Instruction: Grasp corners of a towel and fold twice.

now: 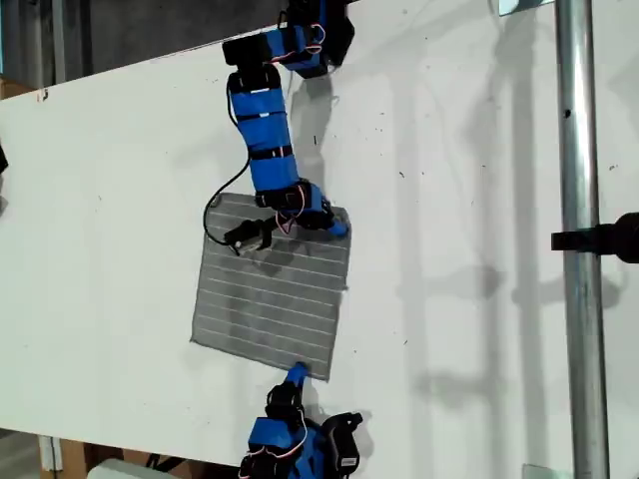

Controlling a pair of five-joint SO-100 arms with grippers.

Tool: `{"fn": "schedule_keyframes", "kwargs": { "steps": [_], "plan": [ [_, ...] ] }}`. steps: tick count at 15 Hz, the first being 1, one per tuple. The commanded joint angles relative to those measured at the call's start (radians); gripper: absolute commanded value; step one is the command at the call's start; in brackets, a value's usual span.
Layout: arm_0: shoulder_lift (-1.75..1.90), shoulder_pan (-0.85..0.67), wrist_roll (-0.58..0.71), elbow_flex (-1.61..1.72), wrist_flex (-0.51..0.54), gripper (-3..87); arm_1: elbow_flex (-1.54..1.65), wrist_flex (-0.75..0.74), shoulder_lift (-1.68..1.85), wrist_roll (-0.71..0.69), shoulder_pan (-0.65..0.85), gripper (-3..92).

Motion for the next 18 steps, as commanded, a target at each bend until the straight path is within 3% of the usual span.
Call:
{"fn": "schedule_keyframes", "kwargs": {
  "steps": [1,4,7,11,15,16,17,18],
  "plan": [
    [-0.002,-0.014,-0.035,-0.002,-0.003,-3.0,-0.048,0.002,-0.011,0.037,-0.014,1.9],
    [-0.002,0.006,-0.064,-0.064,-0.015,-3.0,-0.060,-0.003,-0.008,0.031,-0.023,-0.2],
    [-0.031,-0.002,-0.046,-0.293,0.091,-3.0,-0.060,-0.011,-0.006,0.029,-0.018,-0.2],
    [-0.644,0.120,-0.021,-0.752,0.074,-3.1,-0.060,-0.026,-0.011,0.029,-0.011,-0.2],
    [-1.200,0.158,0.210,-1.256,0.367,-2.3,-0.060,-0.023,-0.011,0.028,-0.018,-0.2],
    [-1.272,0.158,0.239,-1.301,0.376,9.5,-0.058,-0.023,-0.011,0.028,-0.020,-0.2],
    [-1.313,0.158,0.265,-1.316,0.373,34.2,-0.058,-0.025,-0.011,0.028,-0.023,-0.2],
    [-1.336,0.155,0.305,-1.325,0.379,39.7,-0.058,-0.026,-0.012,0.028,-0.026,-0.2]
  ]
}}
